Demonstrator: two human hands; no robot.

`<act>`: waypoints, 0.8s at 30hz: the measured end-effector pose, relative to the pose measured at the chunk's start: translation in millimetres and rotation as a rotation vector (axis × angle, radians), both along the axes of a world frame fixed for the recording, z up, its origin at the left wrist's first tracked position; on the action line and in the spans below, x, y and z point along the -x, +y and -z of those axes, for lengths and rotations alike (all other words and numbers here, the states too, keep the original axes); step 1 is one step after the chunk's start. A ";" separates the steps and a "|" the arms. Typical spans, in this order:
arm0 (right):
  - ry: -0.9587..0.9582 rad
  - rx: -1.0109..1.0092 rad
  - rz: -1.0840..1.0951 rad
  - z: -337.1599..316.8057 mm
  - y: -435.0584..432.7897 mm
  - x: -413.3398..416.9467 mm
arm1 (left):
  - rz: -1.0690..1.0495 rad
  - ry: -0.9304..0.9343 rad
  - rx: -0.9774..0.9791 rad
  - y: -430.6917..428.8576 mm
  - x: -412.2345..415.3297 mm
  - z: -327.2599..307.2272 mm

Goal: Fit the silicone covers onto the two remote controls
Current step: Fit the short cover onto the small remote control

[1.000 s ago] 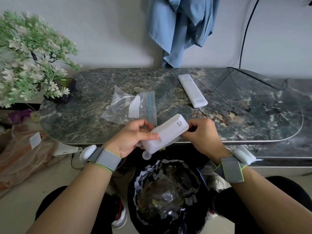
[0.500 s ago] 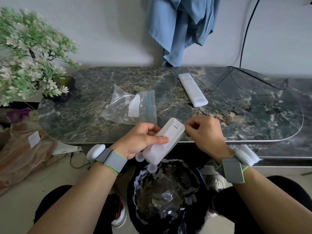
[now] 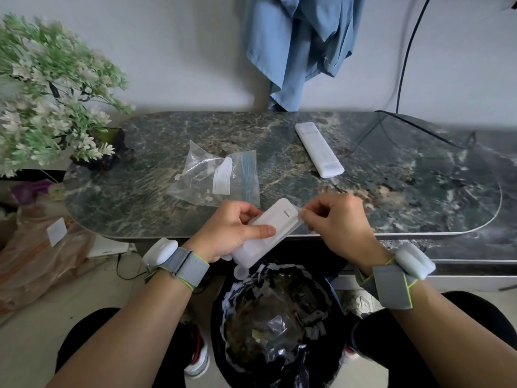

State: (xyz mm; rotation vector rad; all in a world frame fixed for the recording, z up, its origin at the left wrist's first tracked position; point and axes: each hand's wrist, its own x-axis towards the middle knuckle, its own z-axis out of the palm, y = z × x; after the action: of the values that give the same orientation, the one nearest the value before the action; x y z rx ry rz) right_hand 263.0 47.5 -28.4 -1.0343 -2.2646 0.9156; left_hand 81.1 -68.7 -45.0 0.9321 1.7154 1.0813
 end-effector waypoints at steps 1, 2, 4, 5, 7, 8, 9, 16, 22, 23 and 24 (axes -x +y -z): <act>0.032 0.045 0.005 -0.4 0.0 0.3 | 0.010 0.012 0.003 0.1 -0.2 0.4; 0.069 0.089 0.013 -0.7 0.0 0.5 | 0.025 0.023 0.006 0.4 -1.0 -0.2; 0.137 0.136 0.029 0.1 -0.8 0.9 | 0.059 0.037 0.005 1.0 -5.0 -2.0; 0.167 0.148 0.033 1.1 -1.7 1.4 | 0.076 0.038 0.000 1.2 -7.6 -2.2; 0.238 0.190 0.027 1.5 -4.3 3.5 | 0.093 0.034 -0.014 0.4 -11.8 -1.8; 0.283 0.230 0.017 1.0 -4.5 4.6 | 0.088 0.032 -0.022 -0.6 -12.5 -1.0; 0.327 0.278 0.008 -0.2 -3.4 5.4 | 0.076 0.030 -0.029 -1.4 -12.2 0.2; 0.333 0.439 0.081 1.5 14.2 -0.3 | -0.010 0.002 -0.084 -3.6 -8.1 -2.7; 0.316 0.745 -0.035 2.1 5.9 2.9 | -0.034 0.088 -0.141 -1.4 -12.9 -1.2; 0.305 0.760 -0.038 2.8 4.6 3.8 | -0.037 0.107 -0.149 -0.9 -14.3 -0.1; 0.307 0.764 -0.031 3.2 3.3 5.4 | -0.041 0.125 -0.157 -0.9 -14.8 0.8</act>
State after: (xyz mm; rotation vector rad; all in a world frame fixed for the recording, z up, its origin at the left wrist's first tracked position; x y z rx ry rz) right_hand 257.6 50.9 -31.7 -1.0454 -1.6899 1.8853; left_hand 95.9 -69.6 -45.7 1.0863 1.7767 1.2213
